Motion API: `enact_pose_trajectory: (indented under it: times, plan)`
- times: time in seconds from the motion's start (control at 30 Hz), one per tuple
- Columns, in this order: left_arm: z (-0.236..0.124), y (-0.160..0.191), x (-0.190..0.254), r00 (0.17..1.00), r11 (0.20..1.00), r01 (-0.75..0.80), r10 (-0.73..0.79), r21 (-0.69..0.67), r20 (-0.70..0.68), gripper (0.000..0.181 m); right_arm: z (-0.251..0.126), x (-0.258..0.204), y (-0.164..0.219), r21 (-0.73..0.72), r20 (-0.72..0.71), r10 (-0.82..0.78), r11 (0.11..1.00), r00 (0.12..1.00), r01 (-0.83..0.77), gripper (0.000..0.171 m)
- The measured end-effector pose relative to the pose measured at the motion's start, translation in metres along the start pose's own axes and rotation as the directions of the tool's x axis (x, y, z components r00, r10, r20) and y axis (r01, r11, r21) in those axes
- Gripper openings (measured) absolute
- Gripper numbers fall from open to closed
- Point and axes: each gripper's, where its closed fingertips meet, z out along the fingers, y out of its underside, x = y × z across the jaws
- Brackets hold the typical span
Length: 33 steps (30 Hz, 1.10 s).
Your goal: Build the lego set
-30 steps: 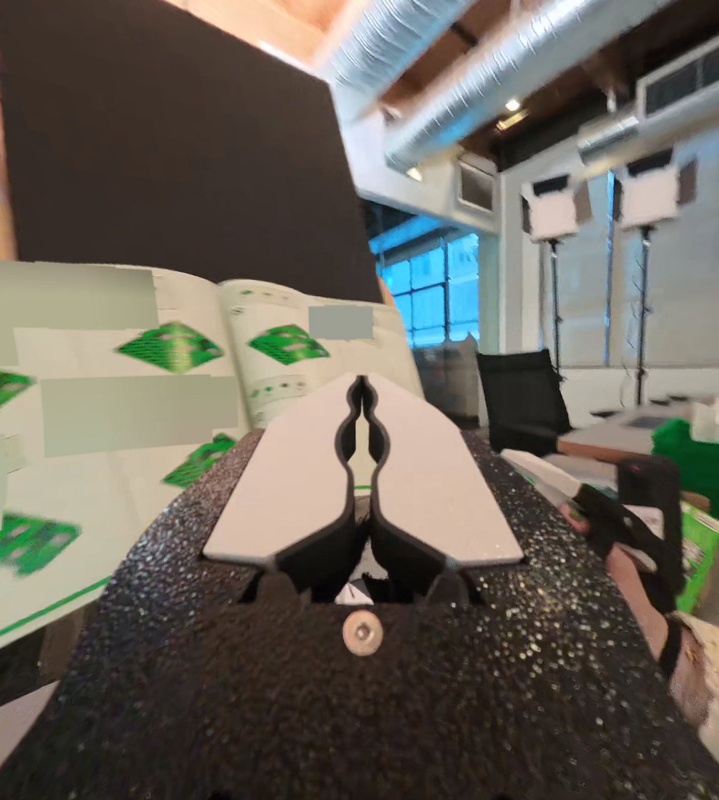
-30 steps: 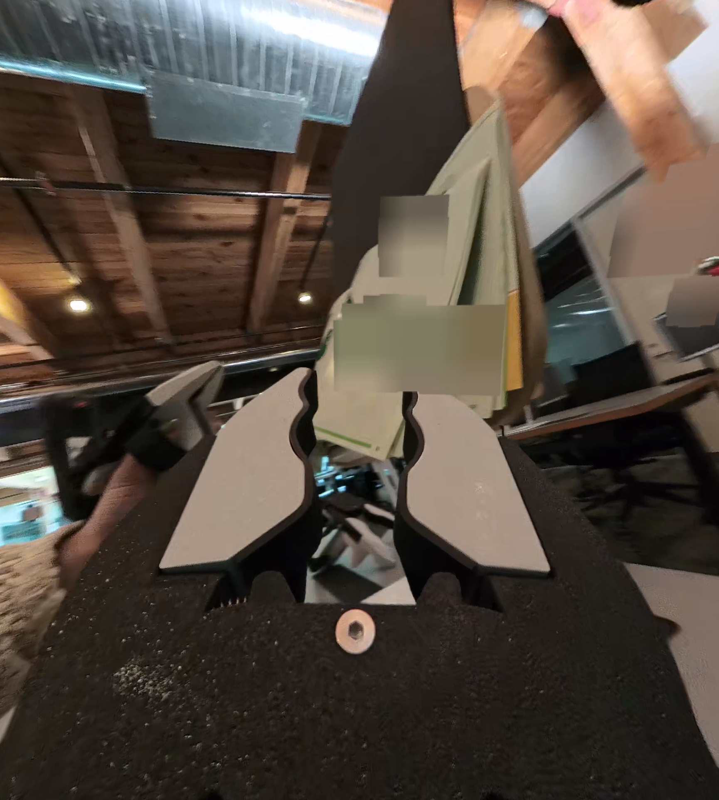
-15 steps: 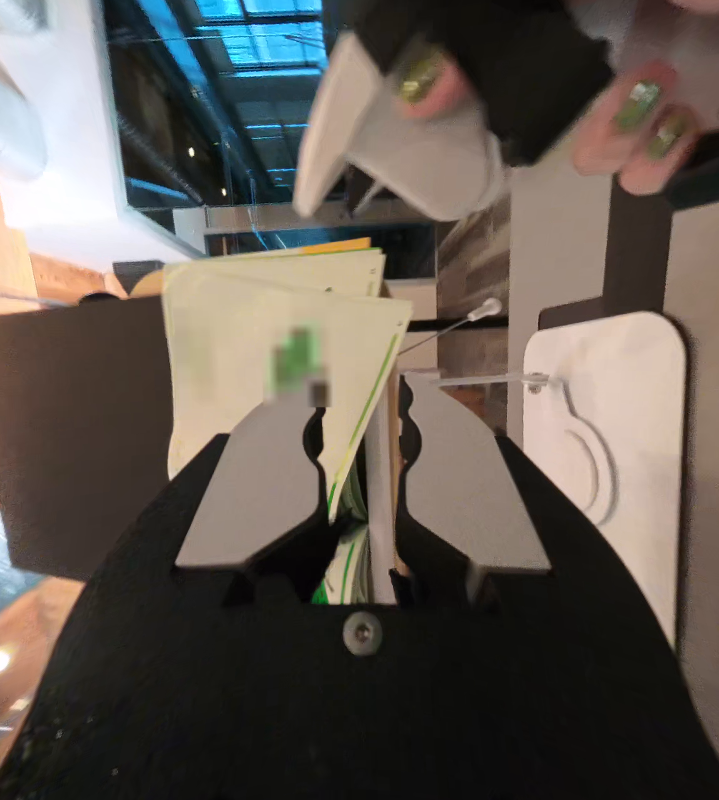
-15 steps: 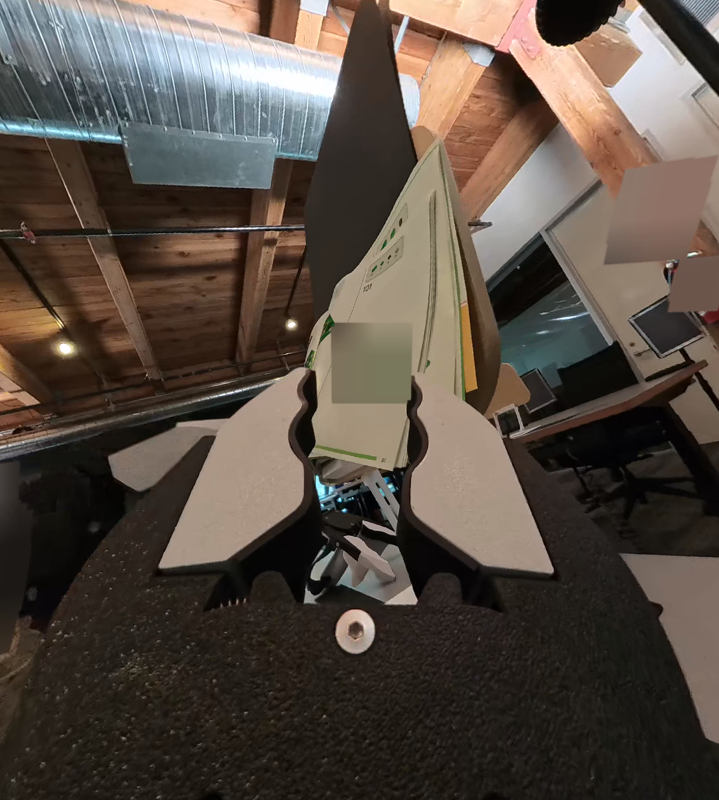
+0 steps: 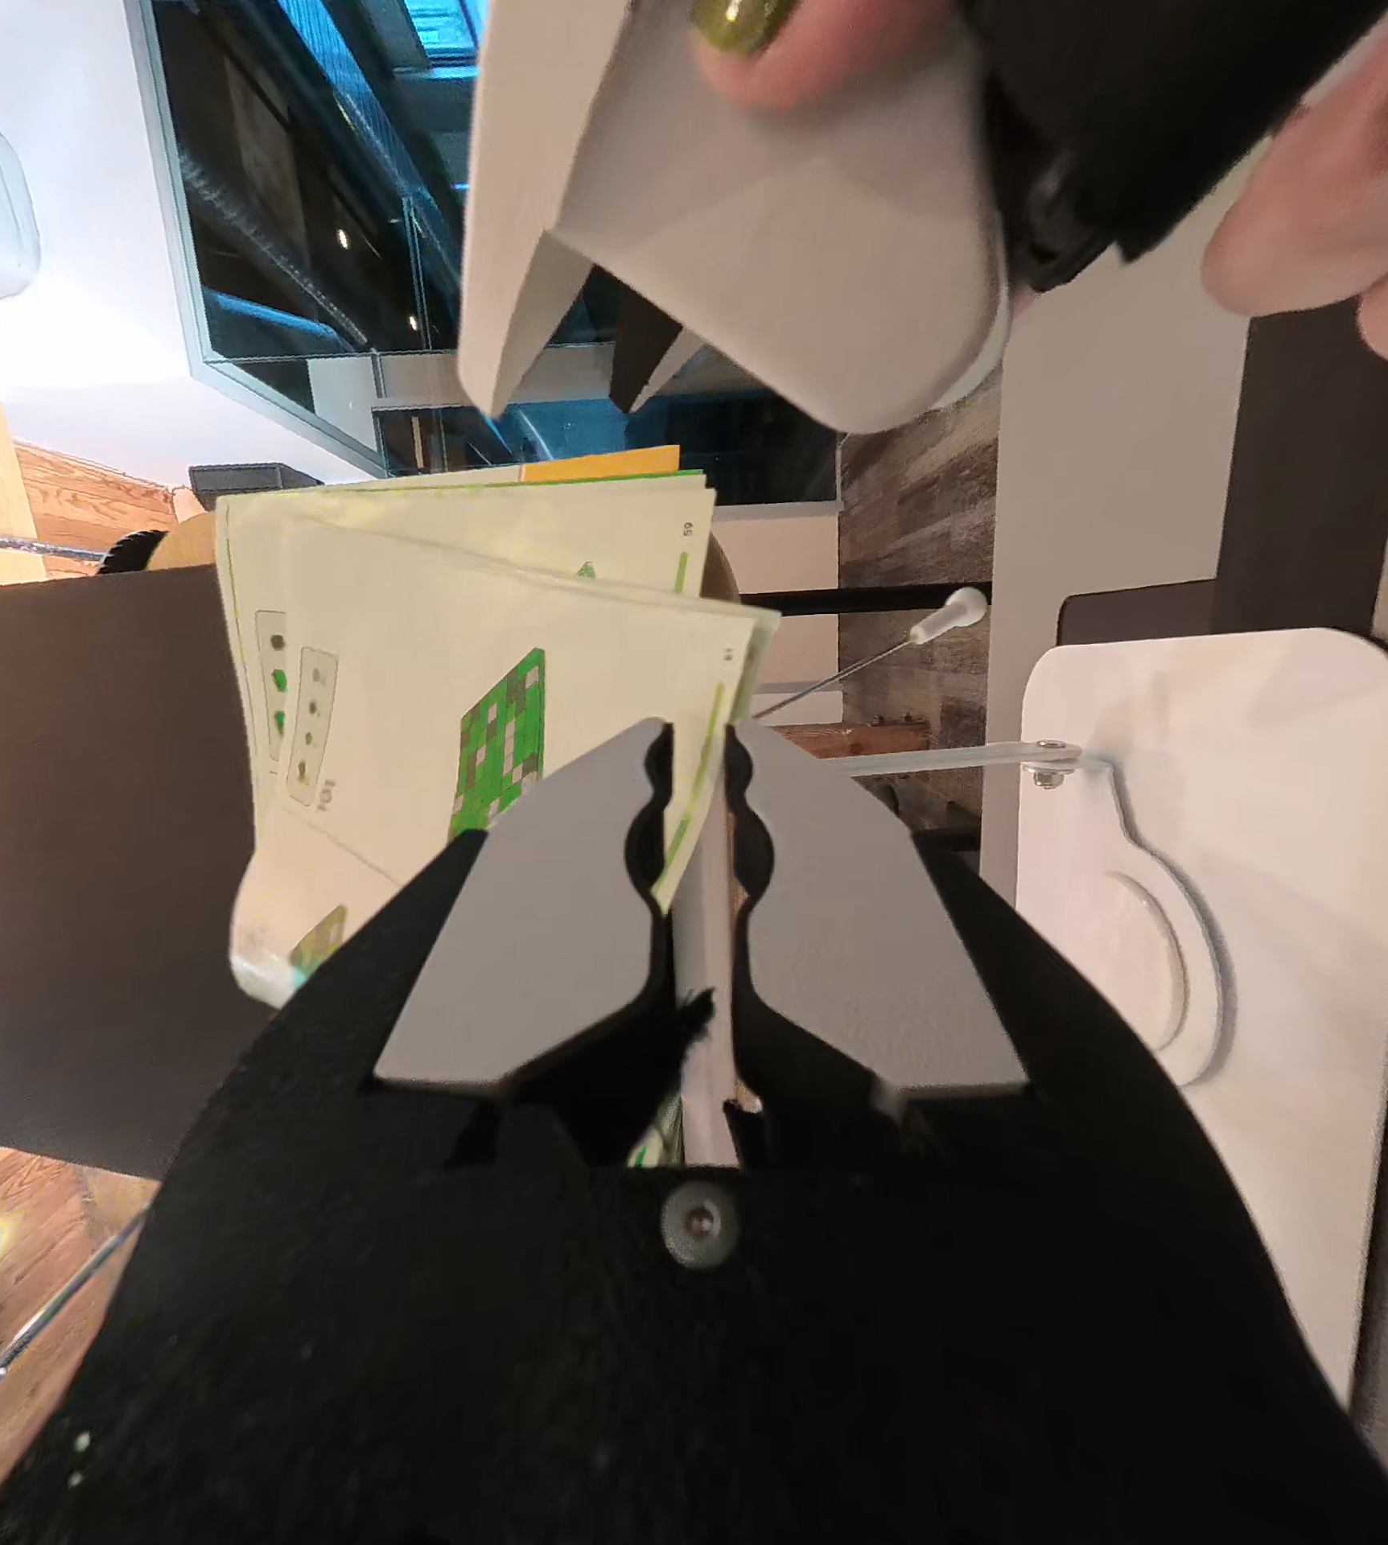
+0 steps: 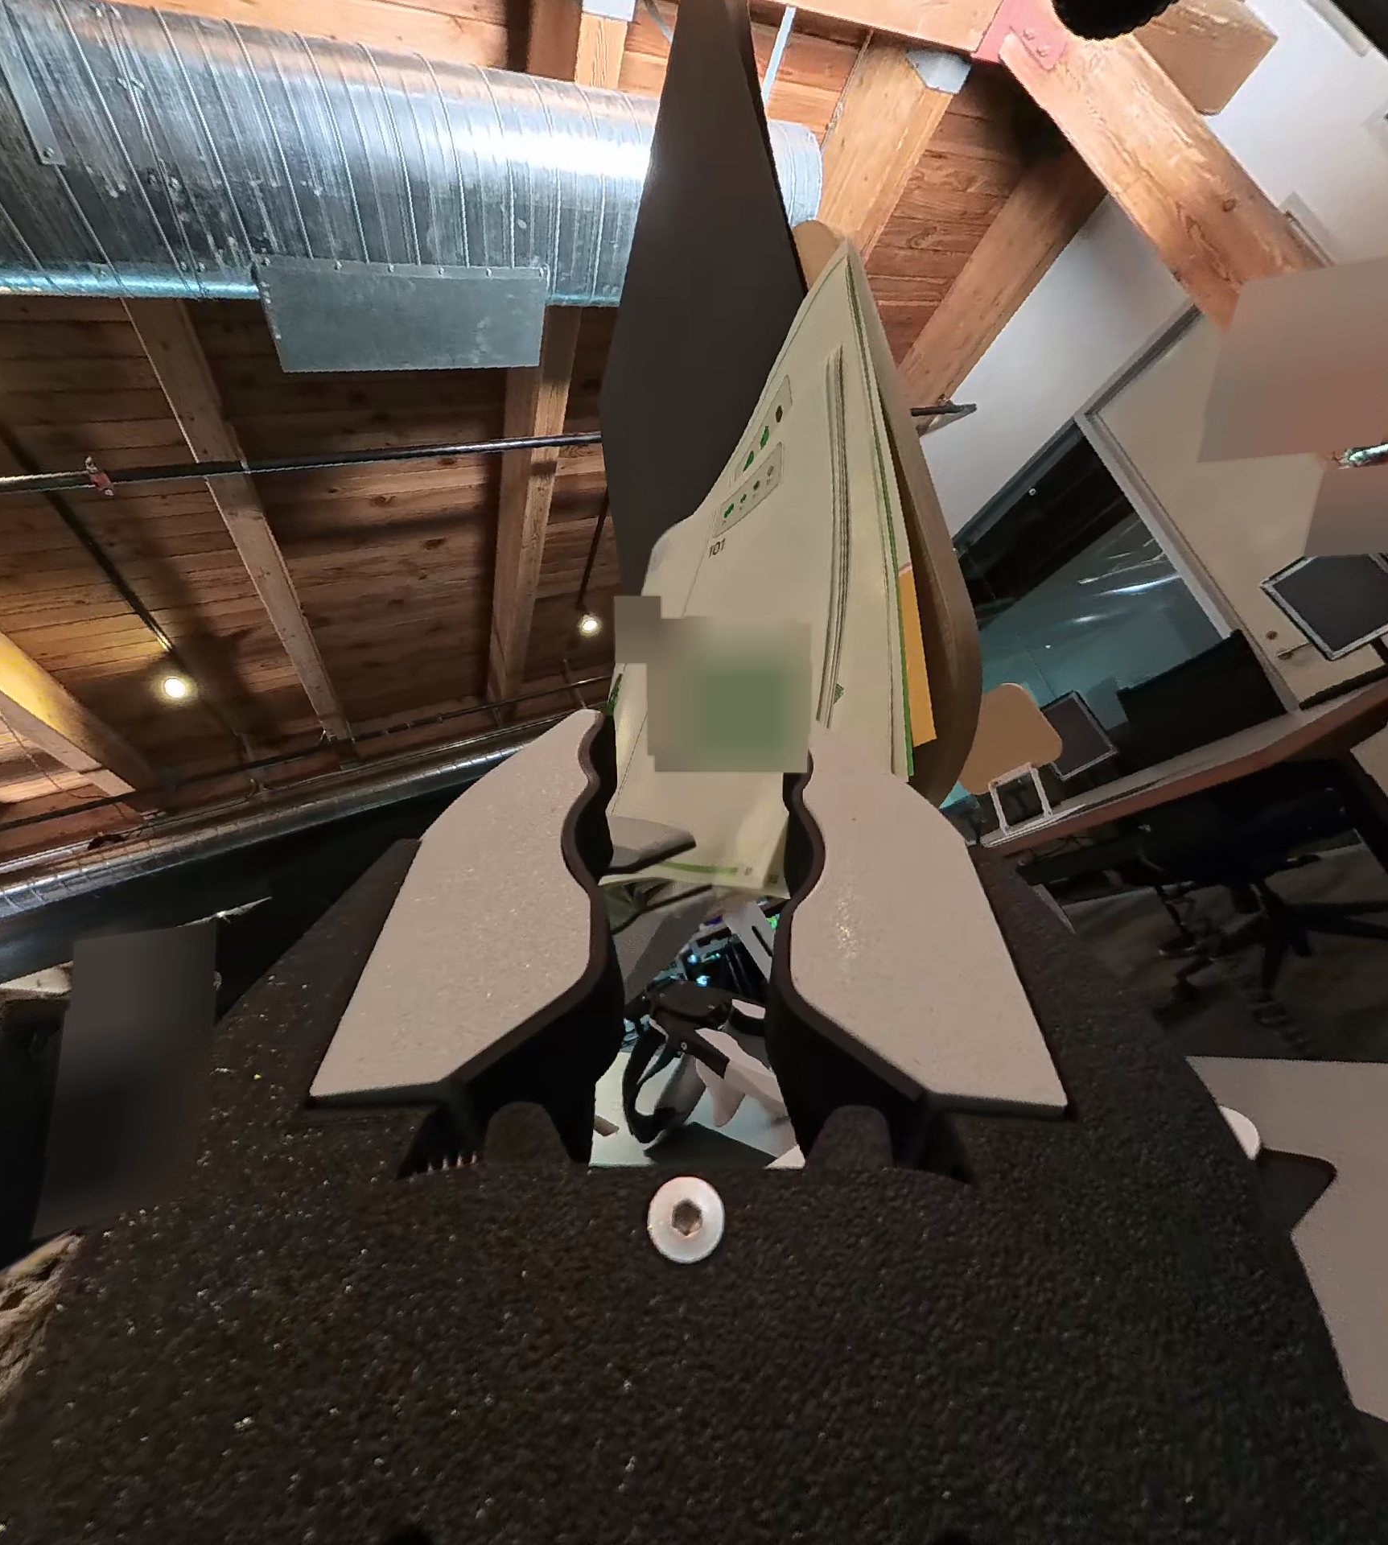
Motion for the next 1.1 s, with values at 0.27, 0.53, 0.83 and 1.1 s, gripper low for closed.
enact_pose_trajectory:
  times: [0.27, 0.53, 0.83, 1.1]
  plan:
    - [-0.009, 0.007, -0.011, 0.97, 0.97, 0.243, -0.243, 0.027, -0.001, 0.0, 0.001, -0.002, 0.003, -0.013, 0.013, 0.012, 1.0, 1.0, -0.011, 0.037]
    - [-0.062, 0.043, -0.079, 0.425, 0.395, 0.847, -0.905, 0.355, -0.005, 0.0, 0.002, -0.003, 0.006, -0.027, 0.026, 0.018, 0.999, 1.0, -0.017, 0.037]
    - [-0.083, 0.059, -0.072, 0.408, 0.362, 0.86, -0.911, 0.36, -0.06, 0.0, 0.007, -0.015, 0.017, -0.087, 0.078, -0.016, 0.996, 0.997, 0.023, 0.037]
    - [-0.038, 0.021, -0.022, 0.976, 0.982, 0.188, -0.19, 0.031, 0.104, 0.029, 0.006, -0.012, 0.019, -0.092, 0.085, 0.037, 0.995, 0.996, -0.029, 0.038]
